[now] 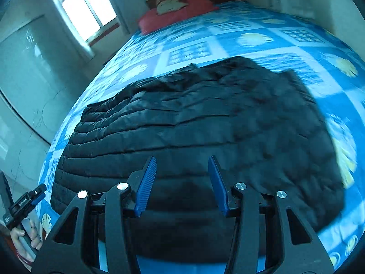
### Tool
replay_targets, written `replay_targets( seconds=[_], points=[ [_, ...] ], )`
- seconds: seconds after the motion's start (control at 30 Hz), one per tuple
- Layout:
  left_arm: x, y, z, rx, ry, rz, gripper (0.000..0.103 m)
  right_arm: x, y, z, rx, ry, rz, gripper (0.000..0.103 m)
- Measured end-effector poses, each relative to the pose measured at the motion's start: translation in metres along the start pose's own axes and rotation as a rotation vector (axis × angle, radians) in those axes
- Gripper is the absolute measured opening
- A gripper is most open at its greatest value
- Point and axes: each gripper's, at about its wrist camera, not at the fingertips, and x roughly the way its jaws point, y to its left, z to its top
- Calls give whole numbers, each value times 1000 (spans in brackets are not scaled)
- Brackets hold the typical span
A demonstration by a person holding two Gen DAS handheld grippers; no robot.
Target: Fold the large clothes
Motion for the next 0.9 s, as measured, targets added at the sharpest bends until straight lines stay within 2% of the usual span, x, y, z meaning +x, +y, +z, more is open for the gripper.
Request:
replay_targets(
  seconds=[0.13, 0.27, 0.33, 0.4, 0.73, 0.9],
  points=[
    [14, -12, 20, 48, 10, -7, 72, 29, 30, 17, -45, 11, -15, 47],
    [30, -22, 38, 92, 19, -19, 72, 56, 41, 23, -89, 43, -54, 47],
    [45, -24, 47, 102, 57, -40, 72, 80, 44, 18, -118, 105, -94, 48],
    [60, -25, 53, 104, 99, -55, 72, 89, 43, 12, -147, 99, -115, 49],
    [106, -36, 63, 156, 186, -53, 77, 93, 42, 2, -157, 80, -138, 49],
    [128, -35, 64, 162, 260, -72, 85, 92, 44, -3, -164, 68, -143, 49]
  ],
)
